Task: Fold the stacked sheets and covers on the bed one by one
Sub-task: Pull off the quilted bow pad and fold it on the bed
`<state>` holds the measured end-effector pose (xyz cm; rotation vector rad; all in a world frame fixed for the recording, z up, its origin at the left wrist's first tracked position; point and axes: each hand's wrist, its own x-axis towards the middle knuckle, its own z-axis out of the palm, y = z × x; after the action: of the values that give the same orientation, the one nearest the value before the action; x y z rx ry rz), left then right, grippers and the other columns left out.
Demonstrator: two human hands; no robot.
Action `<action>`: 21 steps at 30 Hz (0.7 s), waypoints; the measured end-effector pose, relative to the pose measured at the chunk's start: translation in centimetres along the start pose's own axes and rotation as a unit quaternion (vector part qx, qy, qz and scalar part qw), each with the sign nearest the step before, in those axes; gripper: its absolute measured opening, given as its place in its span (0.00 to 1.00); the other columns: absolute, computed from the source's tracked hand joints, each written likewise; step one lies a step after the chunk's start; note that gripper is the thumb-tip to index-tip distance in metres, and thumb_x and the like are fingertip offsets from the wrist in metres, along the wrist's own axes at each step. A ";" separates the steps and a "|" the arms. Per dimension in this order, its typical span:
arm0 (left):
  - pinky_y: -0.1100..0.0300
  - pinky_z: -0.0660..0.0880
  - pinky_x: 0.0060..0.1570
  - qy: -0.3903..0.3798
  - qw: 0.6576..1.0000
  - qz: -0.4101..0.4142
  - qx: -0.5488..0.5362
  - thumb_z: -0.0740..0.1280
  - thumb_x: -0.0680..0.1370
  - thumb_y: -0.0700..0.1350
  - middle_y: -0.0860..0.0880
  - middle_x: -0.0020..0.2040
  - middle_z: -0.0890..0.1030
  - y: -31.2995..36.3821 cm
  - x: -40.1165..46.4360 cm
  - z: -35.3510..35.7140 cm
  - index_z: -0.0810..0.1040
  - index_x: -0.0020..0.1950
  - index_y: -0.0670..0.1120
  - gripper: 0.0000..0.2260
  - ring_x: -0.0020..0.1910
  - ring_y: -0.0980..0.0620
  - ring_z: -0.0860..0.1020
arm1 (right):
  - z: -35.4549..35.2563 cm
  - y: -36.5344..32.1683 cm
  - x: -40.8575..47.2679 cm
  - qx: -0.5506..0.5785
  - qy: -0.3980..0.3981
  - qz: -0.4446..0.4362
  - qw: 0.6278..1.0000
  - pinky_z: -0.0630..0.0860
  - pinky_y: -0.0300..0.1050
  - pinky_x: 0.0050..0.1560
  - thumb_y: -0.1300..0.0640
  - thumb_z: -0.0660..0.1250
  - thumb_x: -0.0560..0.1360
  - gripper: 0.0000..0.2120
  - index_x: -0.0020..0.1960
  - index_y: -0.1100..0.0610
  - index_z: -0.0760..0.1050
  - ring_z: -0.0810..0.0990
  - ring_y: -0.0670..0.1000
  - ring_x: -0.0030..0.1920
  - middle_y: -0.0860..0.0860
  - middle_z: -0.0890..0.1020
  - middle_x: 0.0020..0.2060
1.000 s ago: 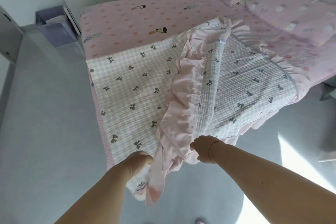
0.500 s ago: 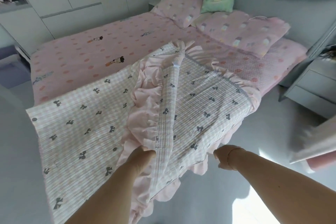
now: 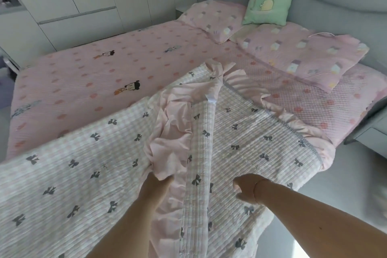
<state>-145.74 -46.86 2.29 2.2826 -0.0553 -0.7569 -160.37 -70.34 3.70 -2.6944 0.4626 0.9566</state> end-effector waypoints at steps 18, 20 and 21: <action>0.56 0.72 0.42 -0.039 0.977 -0.033 0.209 0.67 0.74 0.44 0.49 0.51 0.77 5.0 13.4 7.5 0.59 0.73 0.46 0.29 0.45 0.48 0.76 | -2.7 8.8 12.6 0.096 0.001 0.037 0.995 0.69 0.38 0.58 0.50 0.60 0.79 0.15 0.63 0.51 0.72 0.74 0.47 0.60 0.48 0.76 0.60; 0.54 0.74 0.49 -0.046 0.983 -0.044 0.171 0.64 0.77 0.44 0.46 0.53 0.78 6.1 13.5 8.4 0.65 0.70 0.43 0.22 0.50 0.44 0.78 | -3.2 10.0 13.2 0.105 0.002 0.034 0.994 0.69 0.38 0.58 0.50 0.60 0.79 0.14 0.63 0.51 0.72 0.74 0.47 0.60 0.48 0.76 0.60; 0.54 0.75 0.52 -0.043 0.989 -0.058 0.130 0.63 0.78 0.46 0.43 0.57 0.78 6.8 13.1 8.8 0.68 0.68 0.42 0.20 0.54 0.43 0.78 | -3.4 10.6 13.4 0.109 0.001 0.035 0.993 0.69 0.39 0.58 0.50 0.60 0.78 0.14 0.63 0.51 0.72 0.74 0.47 0.60 0.48 0.76 0.60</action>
<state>-138.41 -60.67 -4.92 2.5161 -0.0660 -0.9560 -152.52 -84.09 -3.63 -2.4973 0.6263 0.8662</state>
